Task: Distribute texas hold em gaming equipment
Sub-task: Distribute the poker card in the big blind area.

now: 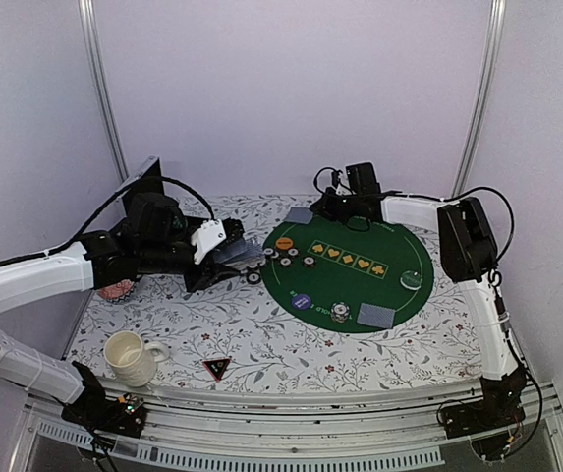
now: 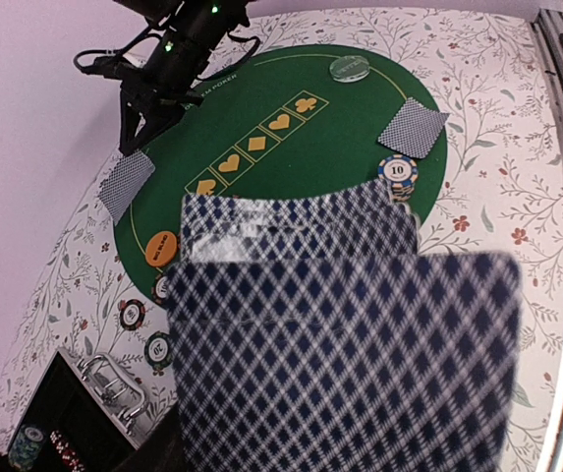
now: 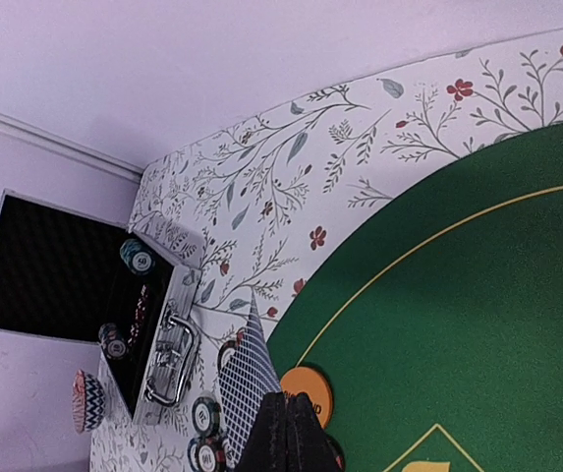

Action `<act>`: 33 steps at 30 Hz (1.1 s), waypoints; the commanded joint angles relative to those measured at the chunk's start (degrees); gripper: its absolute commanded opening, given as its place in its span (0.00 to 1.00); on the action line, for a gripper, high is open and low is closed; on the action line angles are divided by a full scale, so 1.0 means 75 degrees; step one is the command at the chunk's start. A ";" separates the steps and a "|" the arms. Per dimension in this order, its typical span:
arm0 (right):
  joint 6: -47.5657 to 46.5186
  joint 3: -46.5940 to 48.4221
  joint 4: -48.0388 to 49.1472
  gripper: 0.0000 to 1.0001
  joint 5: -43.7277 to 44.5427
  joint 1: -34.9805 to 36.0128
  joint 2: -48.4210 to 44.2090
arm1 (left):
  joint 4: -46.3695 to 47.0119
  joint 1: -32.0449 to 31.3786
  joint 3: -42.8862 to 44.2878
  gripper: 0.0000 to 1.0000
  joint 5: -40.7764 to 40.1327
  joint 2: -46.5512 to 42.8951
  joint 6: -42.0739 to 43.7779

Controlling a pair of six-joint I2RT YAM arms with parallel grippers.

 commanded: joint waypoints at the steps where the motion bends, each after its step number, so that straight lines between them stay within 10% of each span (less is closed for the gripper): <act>1: 0.1141 0.0484 0.1158 0.02 0.0409 -0.0044 0.0740 | 0.0136 0.0029 0.0032 0.43 0.0071 -0.0091 0.0057; 12: 0.2184 0.1300 0.1436 0.05 0.0177 -0.0048 0.2158 | 0.0143 0.0023 0.0032 0.44 0.0084 -0.0058 0.0060; 25: 0.0793 0.1204 0.0501 1.00 0.0380 -0.0016 0.0971 | 0.0126 0.0023 0.0042 0.44 0.0090 -0.0045 0.0067; 33: -0.1459 0.0214 -0.0501 0.99 -0.0557 0.0670 -0.1223 | 0.0120 0.0023 0.0032 0.44 0.0095 -0.0012 0.0085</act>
